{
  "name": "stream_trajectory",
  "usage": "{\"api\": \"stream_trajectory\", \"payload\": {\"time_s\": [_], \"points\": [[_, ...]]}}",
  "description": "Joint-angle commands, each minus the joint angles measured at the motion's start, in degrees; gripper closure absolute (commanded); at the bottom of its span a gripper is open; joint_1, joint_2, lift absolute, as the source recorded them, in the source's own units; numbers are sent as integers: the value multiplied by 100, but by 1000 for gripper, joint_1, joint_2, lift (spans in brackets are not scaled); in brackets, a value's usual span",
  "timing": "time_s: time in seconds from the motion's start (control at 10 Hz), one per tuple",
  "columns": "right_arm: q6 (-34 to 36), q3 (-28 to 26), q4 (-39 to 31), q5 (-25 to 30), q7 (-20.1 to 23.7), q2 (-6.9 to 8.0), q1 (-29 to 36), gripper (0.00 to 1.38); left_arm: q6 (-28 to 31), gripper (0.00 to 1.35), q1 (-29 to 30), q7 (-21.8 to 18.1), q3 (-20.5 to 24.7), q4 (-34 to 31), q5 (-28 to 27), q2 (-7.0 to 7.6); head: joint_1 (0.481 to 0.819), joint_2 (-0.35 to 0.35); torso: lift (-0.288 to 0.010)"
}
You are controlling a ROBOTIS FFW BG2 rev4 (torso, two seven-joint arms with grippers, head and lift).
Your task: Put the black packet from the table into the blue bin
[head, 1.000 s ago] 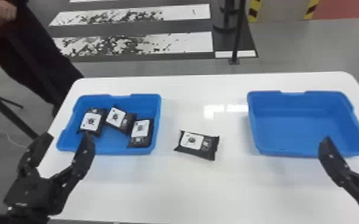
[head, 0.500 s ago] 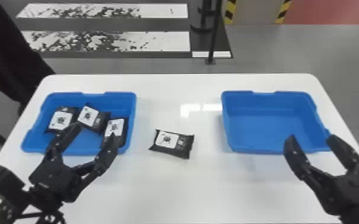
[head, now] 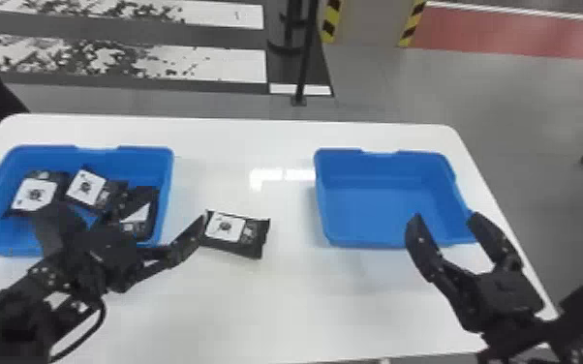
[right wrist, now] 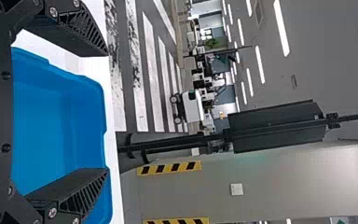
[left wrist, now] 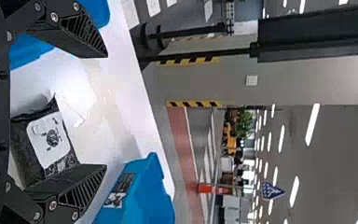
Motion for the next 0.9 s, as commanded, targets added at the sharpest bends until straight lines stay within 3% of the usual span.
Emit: {"api": "stream_trajectory", "payload": {"time_s": [0.0,0.2,0.5,0.8], "points": [[2,0,16,3,-8,5,-17,133,122,194,-441,-78,-291,409,-412,-5,695,-162,-110],[2,0,30,14,1,5,-31,133,94,194,-919,-210,-497,985,-869,-40,695,-192,-110],[-12,11,59,14,1,5,-87,131,515,194,-1594,-315,-1137,1801,-1292,-40,695,-233,-110],[-12,23,73,-20,1,5,-73,133,445,213,-2016,-315,-1171,2504,-1624,-110,695,-261,-110]]}}
